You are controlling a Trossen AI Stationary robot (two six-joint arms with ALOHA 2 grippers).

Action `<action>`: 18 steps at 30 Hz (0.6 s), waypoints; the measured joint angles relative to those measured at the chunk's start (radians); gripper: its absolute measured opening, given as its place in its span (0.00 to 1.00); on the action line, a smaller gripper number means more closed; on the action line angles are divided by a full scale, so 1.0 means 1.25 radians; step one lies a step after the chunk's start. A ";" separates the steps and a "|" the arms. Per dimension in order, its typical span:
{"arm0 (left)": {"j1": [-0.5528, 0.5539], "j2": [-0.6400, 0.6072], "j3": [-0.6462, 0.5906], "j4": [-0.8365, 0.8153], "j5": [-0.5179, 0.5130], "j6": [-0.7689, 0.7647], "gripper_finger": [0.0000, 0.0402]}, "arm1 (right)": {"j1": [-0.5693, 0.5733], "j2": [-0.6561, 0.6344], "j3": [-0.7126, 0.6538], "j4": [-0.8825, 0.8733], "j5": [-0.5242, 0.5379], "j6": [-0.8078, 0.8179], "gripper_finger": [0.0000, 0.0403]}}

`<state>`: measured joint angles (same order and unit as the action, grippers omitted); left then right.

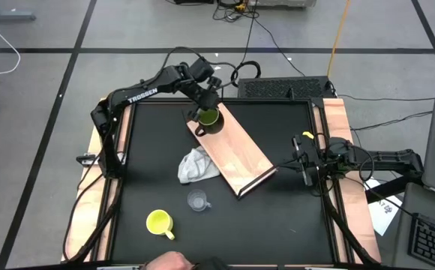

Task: Stack small to large cups/mugs on shelf
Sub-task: Put the black mug on the shelf

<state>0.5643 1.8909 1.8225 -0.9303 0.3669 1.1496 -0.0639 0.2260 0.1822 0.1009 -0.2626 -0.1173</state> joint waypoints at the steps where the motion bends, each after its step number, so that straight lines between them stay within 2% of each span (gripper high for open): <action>1: 0.001 0.003 0.000 -0.009 0.000 0.000 0.03 | 0.000 0.000 0.000 0.000 0.000 0.000 0.00; 13: -0.007 0.056 -0.001 -0.048 -0.006 -0.005 0.03 | 0.000 0.000 0.000 -0.001 0.000 0.000 0.00; 18: -0.007 0.078 -0.001 -0.054 -0.038 -0.005 0.03 | 0.000 0.000 0.000 -0.001 0.000 0.000 0.00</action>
<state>0.5556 1.9883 1.8210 -0.9973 0.3190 1.1438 -0.0639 0.2260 0.1822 0.0994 -0.2623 -0.1173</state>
